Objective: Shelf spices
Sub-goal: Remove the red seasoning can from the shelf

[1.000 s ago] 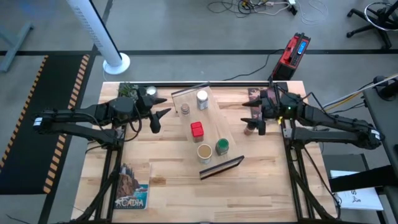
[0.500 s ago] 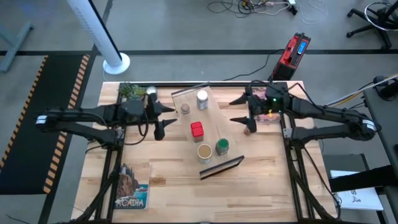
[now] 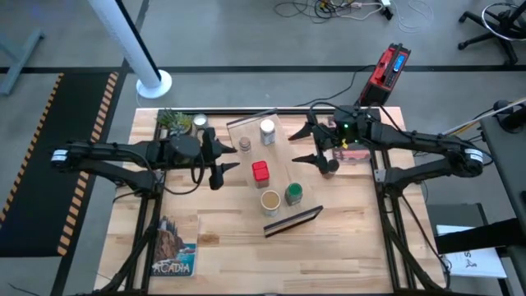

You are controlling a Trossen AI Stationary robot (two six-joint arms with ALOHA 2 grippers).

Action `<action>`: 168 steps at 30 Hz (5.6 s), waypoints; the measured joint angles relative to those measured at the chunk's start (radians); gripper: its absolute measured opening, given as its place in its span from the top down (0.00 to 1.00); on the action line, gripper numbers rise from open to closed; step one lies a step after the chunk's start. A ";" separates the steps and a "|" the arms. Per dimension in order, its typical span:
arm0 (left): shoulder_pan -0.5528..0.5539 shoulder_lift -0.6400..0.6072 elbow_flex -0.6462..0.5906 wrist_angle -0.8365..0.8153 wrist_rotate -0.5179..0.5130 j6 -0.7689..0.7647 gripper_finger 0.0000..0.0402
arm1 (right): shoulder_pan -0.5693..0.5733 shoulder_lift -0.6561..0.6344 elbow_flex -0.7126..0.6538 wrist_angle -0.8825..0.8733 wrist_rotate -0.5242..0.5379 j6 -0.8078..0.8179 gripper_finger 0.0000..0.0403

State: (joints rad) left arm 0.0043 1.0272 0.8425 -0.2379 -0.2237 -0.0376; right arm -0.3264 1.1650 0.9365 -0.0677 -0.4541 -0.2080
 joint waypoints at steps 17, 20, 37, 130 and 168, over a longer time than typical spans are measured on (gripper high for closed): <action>-0.130 0.013 0.000 -0.015 0.006 -0.077 0.52 | 0.084 0.229 0.243 -0.191 -0.043 -0.098 0.22; -0.144 0.029 0.000 -0.013 0.006 -0.081 0.52 | 0.106 0.264 0.306 -0.233 -0.026 -0.131 0.22; -0.170 0.059 -0.045 0.046 -0.029 -0.176 0.52 | 0.152 0.490 0.727 -0.730 0.043 -0.287 0.22; -0.228 0.041 -0.178 0.130 -0.237 -0.364 0.52 | 0.221 0.749 0.985 -0.922 0.243 -0.175 0.15; -0.218 0.201 -0.084 0.247 -0.211 -0.263 0.52 | 0.231 0.993 1.415 -1.284 0.220 -0.150 0.15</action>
State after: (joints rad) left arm -0.2138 1.2283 0.7586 0.0089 -0.4348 -0.3003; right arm -0.0958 2.1581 2.3518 -1.3521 -0.2344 -0.3584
